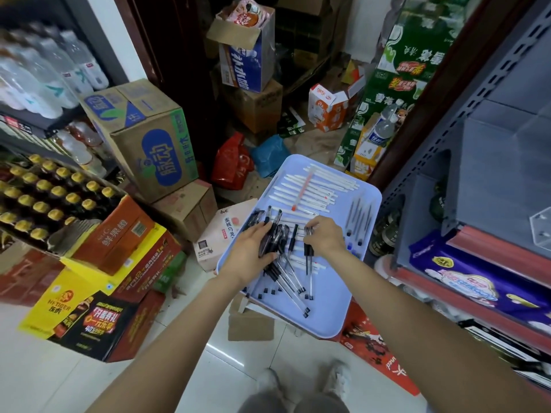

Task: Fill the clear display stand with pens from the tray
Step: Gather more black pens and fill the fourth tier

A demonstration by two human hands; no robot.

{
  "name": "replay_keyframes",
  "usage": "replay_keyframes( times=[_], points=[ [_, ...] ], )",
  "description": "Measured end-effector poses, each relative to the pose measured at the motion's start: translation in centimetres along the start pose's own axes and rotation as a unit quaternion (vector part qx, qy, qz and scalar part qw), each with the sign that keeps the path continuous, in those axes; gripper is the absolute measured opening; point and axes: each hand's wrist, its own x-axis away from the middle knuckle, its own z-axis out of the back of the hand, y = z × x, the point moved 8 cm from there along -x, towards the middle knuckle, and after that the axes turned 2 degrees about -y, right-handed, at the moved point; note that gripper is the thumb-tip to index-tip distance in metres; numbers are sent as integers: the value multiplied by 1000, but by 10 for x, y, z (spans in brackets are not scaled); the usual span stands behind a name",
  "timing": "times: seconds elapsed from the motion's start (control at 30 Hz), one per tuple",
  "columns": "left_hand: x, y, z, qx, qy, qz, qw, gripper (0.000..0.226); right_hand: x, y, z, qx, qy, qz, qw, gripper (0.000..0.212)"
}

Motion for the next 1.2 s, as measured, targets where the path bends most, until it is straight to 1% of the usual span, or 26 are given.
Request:
replay_keyframes(
  times=[0.13, 0.2, 0.3, 0.33, 0.43, 0.5, 0.6, 0.67, 0.77, 0.83, 0.93, 1.0, 1.1, 1.2],
  points=[
    [-3, 0, 4, 13, 4, 9, 1000, 66, 0, 4, 11, -45, -2, -7, 999, 38],
    [-3, 3, 7, 22, 15, 5, 1000, 64, 2, 6, 19, -96, 0, -8, 995, 35],
    [-3, 28, 14, 59, 29, -33, 997, 55, 16, 0, 42, -187, 22, 20, 982, 26],
    [-4, 42, 15, 78, 19, -48, 996, 51, 24, -6, 51, -224, 28, 36, 973, 25],
    [-10, 92, 16, 147, -42, -79, 985, 43, 50, -26, 92, -307, 67, 101, 944, 25],
    [-17, 125, 18, 168, -66, -99, 979, 38, 66, -33, 122, -357, 96, 134, 920, 21],
    [-26, 174, 28, 226, -71, -129, 963, 19, 90, -29, 172, -396, 159, 164, 889, 15],
    [-29, 202, 34, 283, -69, -132, 947, 13, 106, -21, 202, -416, 184, 180, 872, 15],
    [-30, 258, 28, 328, -124, -145, 925, 11, 136, -3, 253, -441, 209, 213, 846, 21],
    [-31, 300, 18, 302, -159, -174, 924, 21, 156, 14, 285, -442, 233, 222, 837, 21],
    [-30, 364, 2, 215, -182, -230, 931, 48, 185, 47, 334, -457, 280, 234, 811, 22],
    [-29, 405, -9, 150, -179, -264, 936, 54, 202, 74, 368, -472, 315, 237, 788, 21],
    [-31, 462, -21, 99, -124, -321, 934, 44, 225, 120, 419, -508, 357, 242, 746, 17],
    [-36, 505, -33, 76, -43, -352, 932, 22, 242, 168, 467, -543, 391, 247, 701, 19]
  ],
)
